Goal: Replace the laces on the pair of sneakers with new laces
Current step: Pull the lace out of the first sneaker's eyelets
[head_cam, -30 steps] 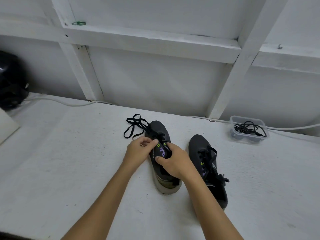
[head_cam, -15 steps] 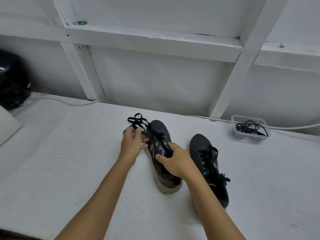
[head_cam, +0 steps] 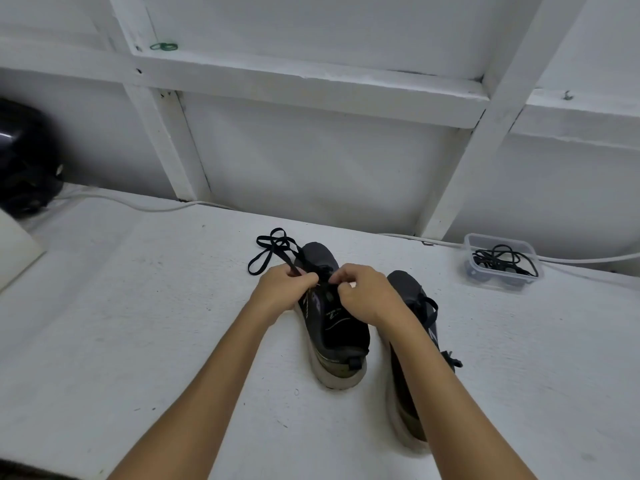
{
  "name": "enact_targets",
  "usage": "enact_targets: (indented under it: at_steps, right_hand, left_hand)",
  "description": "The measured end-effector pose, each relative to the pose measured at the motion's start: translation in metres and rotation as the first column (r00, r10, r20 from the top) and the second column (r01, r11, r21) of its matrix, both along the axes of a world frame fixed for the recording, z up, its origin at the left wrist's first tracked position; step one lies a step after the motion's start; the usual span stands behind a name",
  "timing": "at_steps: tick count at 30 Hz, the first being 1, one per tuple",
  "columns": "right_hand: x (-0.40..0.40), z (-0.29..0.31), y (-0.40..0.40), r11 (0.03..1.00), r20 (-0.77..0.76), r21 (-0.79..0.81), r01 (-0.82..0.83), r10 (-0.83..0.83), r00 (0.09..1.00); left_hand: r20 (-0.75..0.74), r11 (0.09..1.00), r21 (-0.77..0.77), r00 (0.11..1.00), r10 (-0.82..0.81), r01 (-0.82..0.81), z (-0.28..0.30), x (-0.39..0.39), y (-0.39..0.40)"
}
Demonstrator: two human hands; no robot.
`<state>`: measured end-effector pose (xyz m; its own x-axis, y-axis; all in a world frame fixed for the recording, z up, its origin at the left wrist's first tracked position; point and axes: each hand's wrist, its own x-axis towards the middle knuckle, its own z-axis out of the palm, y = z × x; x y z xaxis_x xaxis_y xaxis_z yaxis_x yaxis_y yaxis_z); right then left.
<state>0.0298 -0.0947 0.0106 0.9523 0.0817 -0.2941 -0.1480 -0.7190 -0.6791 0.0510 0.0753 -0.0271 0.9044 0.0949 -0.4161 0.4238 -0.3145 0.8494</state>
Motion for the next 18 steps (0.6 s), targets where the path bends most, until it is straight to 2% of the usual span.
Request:
enact_targets:
  at_steps: [2,5,8,14,18]
  right_hand:
    - [0.006,0.001,0.005,0.997,0.053,-0.067,-0.044,0.047,0.997]
    - [0.015,-0.003,0.013,0.977,0.054,-0.165,-0.134,0.145,0.988]
    - [0.022,-0.010,0.017,0.961,0.070,-0.236,-0.146,0.167,0.984]
    - [0.027,-0.021,0.023,0.962,0.094,-0.244,-0.119,0.146,0.985]
    - [0.030,-0.030,0.024,0.980,0.035,-0.173,-0.099,0.106,0.994]
  left_hand:
    - [-0.019,0.999,-0.039,1.000,-0.015,0.014,0.001,0.000,0.004]
    - [-0.022,0.996,-0.080,0.999,-0.040,0.038,-0.002,-0.002,0.009]
    - [-0.017,0.992,-0.116,0.999,-0.046,0.043,-0.003,-0.003,0.011]
    - [0.006,0.989,-0.147,1.000,-0.017,0.018,-0.006,-0.004,0.010]
    - [0.067,0.986,-0.164,0.998,-0.021,0.032,-0.016,-0.009,0.013]
